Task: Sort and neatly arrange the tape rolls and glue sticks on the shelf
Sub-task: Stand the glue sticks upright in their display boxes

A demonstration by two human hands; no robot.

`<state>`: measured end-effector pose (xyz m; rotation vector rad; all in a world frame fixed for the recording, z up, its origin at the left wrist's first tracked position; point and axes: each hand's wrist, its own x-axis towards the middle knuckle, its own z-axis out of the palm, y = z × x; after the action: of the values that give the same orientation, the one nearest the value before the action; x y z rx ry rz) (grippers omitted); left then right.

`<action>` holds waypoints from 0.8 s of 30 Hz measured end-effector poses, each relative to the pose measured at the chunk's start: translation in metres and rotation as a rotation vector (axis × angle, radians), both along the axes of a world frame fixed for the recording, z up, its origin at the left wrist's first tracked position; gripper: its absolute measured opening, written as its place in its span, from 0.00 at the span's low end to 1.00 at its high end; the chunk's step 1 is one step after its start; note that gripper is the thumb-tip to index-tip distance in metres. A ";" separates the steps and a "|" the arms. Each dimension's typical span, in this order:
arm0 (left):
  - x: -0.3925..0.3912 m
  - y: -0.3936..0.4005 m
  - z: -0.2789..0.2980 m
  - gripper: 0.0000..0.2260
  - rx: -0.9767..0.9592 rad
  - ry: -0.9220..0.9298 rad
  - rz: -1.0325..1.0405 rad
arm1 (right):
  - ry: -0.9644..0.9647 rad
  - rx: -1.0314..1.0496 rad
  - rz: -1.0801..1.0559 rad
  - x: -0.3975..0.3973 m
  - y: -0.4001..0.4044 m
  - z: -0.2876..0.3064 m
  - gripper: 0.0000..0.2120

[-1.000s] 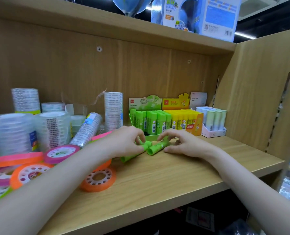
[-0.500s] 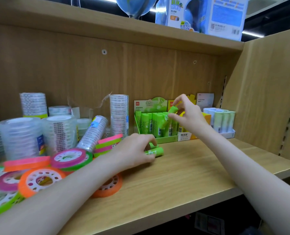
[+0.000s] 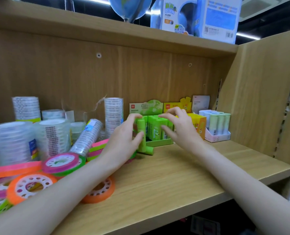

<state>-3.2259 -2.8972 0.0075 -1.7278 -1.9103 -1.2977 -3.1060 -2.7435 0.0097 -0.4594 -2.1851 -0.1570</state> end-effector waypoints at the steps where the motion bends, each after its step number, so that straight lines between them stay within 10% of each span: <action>1: -0.001 0.000 0.001 0.17 0.038 -0.002 0.004 | 0.024 -0.047 0.075 0.004 -0.003 -0.002 0.13; 8: -0.004 -0.005 0.006 0.16 0.107 -0.012 0.036 | -0.408 -0.272 0.233 -0.008 -0.025 -0.016 0.13; 14: -0.006 -0.006 0.009 0.15 0.111 -0.013 0.060 | 0.111 -0.510 0.293 0.004 -0.012 0.014 0.08; 24: -0.008 -0.005 0.008 0.15 0.006 0.014 0.084 | 0.409 -0.745 0.291 -0.030 0.002 0.043 0.10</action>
<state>-3.2342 -2.9021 0.0155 -1.6313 -1.9468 -1.2569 -3.1357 -2.7411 0.0531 -0.5116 -1.8158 0.8606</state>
